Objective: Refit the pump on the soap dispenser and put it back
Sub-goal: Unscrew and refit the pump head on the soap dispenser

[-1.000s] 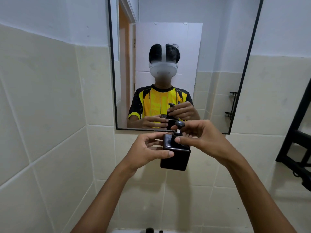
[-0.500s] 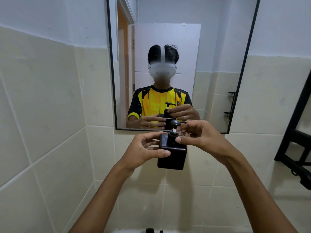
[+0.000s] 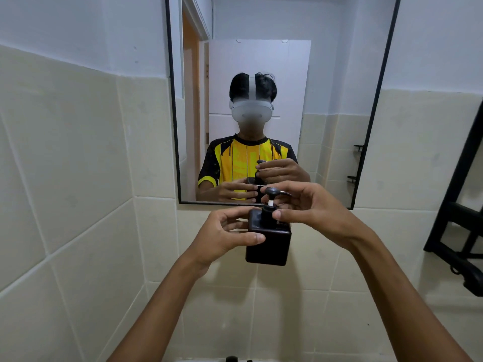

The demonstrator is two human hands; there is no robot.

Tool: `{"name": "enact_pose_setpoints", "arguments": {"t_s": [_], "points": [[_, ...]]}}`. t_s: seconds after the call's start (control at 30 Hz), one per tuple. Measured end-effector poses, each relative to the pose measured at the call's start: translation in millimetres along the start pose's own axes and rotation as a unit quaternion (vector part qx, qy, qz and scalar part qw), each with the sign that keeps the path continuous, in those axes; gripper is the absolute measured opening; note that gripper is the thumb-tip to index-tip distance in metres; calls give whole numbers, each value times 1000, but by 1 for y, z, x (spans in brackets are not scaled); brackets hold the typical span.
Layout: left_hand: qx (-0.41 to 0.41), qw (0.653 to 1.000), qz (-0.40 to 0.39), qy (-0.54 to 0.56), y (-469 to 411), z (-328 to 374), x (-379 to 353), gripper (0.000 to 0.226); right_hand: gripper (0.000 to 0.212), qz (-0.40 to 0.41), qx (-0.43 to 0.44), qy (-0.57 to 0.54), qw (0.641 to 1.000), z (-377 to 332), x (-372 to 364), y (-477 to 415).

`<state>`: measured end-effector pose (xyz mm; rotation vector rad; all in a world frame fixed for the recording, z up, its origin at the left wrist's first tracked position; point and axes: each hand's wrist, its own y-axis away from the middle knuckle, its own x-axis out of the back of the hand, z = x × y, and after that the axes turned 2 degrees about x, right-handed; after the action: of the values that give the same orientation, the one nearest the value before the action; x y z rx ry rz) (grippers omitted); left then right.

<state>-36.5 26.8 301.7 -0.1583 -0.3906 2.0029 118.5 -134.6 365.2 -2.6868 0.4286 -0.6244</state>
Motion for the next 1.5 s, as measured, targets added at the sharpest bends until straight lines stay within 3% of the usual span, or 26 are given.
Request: {"name": "enact_pose_setpoints", "arguments": {"t_s": [0.2, 0.53, 0.8, 0.97, 1.13, 1.5], "points": [[-2, 1000, 6, 6, 1, -1, 0, 70, 40, -37, -3, 36, 999, -9, 3, -5], [-14, 999, 32, 20, -5, -4, -4, 65, 30, 25, 28, 95, 995, 2, -8, -8], [22, 999, -21, -9, 0, -13, -2, 62, 25, 27, 20, 101, 994, 9, -10, -8], [18, 999, -11, -37, 1, -13, 1, 65, 28, -10, -2, 60, 998, 5, -4, -6], [10, 998, -16, -55, 2, -4, 0, 54, 29, -47, 0, 40, 998, -1, 2, -9], [-12, 997, 39, -63, 1, 0, -9, 50, 22, 77, 32, 93, 992, 8, -10, -9]]}}
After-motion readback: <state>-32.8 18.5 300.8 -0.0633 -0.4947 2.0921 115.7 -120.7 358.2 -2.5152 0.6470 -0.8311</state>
